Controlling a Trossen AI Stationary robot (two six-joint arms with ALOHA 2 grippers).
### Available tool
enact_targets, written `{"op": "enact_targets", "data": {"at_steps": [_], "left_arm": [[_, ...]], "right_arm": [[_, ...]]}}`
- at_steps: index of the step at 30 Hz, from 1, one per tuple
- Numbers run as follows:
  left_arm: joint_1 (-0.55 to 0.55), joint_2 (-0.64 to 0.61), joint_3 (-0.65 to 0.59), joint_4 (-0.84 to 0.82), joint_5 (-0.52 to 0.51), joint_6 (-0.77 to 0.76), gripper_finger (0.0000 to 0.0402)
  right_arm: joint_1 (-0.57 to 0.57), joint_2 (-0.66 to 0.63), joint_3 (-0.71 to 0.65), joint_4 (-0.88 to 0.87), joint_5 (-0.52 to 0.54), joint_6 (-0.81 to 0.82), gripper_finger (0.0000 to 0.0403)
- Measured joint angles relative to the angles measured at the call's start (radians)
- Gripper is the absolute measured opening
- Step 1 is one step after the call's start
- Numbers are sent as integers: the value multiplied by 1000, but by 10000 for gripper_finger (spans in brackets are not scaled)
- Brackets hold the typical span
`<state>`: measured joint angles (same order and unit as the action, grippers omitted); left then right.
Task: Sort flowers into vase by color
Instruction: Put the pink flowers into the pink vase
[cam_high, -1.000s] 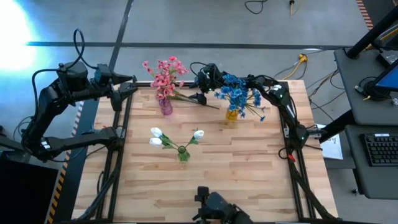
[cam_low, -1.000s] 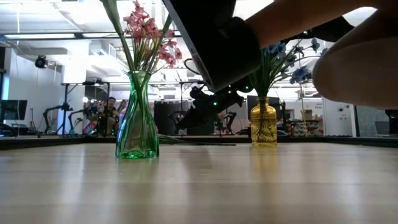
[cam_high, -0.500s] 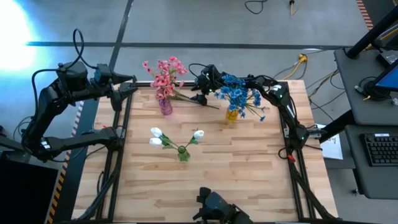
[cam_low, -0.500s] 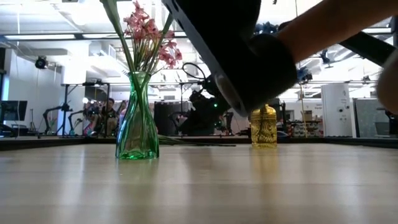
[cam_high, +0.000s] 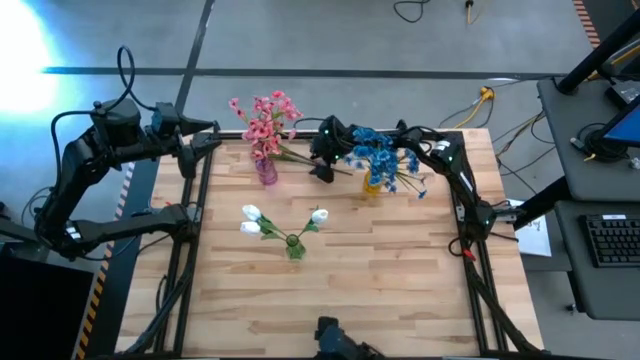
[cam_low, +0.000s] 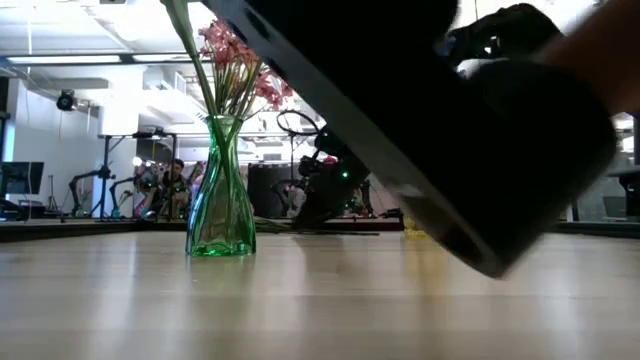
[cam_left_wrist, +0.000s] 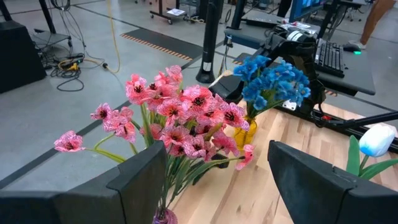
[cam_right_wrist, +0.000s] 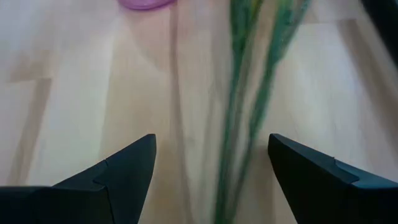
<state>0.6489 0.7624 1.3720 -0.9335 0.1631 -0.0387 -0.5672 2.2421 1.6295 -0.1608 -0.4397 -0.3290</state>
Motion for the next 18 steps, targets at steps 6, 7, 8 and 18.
{"op": "enact_targets", "data": {"at_steps": [6,7,8,18], "left_arm": [[0,0,0,2,0,0,268],[0,0,0,1,0,0,268],[0,0,0,-1,0,0,268],[0,0,0,-1,0,3,268]], "right_arm": [[4,0,0,38,22,28,302],[1,0,0,37,22,29,301],[-1,0,0,37,21,32,301],[-2,0,0,11,4,33,247]]}}
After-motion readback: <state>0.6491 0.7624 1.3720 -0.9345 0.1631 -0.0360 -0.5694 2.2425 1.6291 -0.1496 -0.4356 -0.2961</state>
